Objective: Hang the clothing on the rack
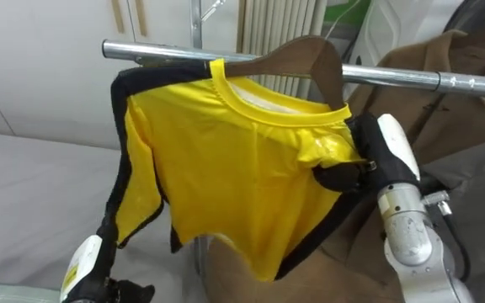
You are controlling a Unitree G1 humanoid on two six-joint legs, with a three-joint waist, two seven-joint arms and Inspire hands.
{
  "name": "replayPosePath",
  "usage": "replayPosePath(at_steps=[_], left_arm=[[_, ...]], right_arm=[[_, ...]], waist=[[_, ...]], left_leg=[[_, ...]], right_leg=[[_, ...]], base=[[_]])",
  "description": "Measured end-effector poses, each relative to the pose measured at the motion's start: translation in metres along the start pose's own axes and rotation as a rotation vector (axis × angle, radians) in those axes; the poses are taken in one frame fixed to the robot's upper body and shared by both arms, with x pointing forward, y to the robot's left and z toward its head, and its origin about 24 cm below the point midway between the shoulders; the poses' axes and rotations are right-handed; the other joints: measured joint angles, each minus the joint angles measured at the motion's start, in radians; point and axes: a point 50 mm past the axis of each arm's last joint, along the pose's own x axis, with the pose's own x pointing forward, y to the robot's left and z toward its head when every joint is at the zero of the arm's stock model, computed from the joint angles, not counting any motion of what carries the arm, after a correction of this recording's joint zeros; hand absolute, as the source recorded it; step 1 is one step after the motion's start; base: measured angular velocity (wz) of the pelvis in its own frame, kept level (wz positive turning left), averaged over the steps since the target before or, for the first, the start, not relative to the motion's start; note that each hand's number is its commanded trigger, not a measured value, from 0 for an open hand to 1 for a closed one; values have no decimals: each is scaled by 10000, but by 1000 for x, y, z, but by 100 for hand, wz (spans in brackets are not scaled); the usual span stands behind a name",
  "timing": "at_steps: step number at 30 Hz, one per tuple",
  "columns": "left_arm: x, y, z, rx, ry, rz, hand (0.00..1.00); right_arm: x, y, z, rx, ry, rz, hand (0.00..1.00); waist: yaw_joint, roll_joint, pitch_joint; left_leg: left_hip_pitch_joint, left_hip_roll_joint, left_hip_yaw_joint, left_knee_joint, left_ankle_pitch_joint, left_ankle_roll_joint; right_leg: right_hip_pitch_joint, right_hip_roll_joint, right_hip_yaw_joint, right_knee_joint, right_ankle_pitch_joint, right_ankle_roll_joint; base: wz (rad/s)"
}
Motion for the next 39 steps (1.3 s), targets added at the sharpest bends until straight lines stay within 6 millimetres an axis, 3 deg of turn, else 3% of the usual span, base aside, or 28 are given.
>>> replayPosePath(at_steps=[10,22,23,24,26,32,39], left_arm=[[0,2,-4,97,72,-132,0],[1,5,-6,298,26,-194,0],[1,5,-6,305,33,-227,0],[1,4,-6,293,60,-283,0],[1,4,-7,333,71,-427,0],[1,6,-9,435,105,-419,0],[0,5,-13,487,259,-473,0]], right_arm=[[12,-6,-11,122,642,732,100],[16,-13,-28,14,1222,849,100],[16,-13,-31,-46,1383,887,100],[15,-12,-36,-153,1636,949,100],[12,-9,-47,-403,2158,1105,100],[-10,0,-93,-1412,4621,1863,100],[-14,0,-99,-1530,4999,1758,100]], waist=[[67,-303,-16],[129,-280,-16],[126,-272,-10],[149,-266,-6],[155,-253,3],[325,-244,10],[328,-250,12]], left_leg=[[-6,-28,-133,15,19,-32],[2,-32,-287,5,28,-52],[4,-28,-306,7,30,-55],[29,-30,-261,19,30,-58],[26,-38,-292,27,37,-67],[-125,-48,-415,12,64,-98],[-162,-17,-450,22,71,-100]], right_leg=[[61,-38,-22,-84,175,102],[86,-101,-244,-87,235,76],[77,-142,-445,-90,233,65],[51,-248,-939,-104,223,13],[52,-343,-1283,-124,205,-24],[15,-315,-1200,-163,193,-58],[27,-303,-1229,-399,202,-79]], base=[[0],[4],[0],[-3],[3],[1],[0]])
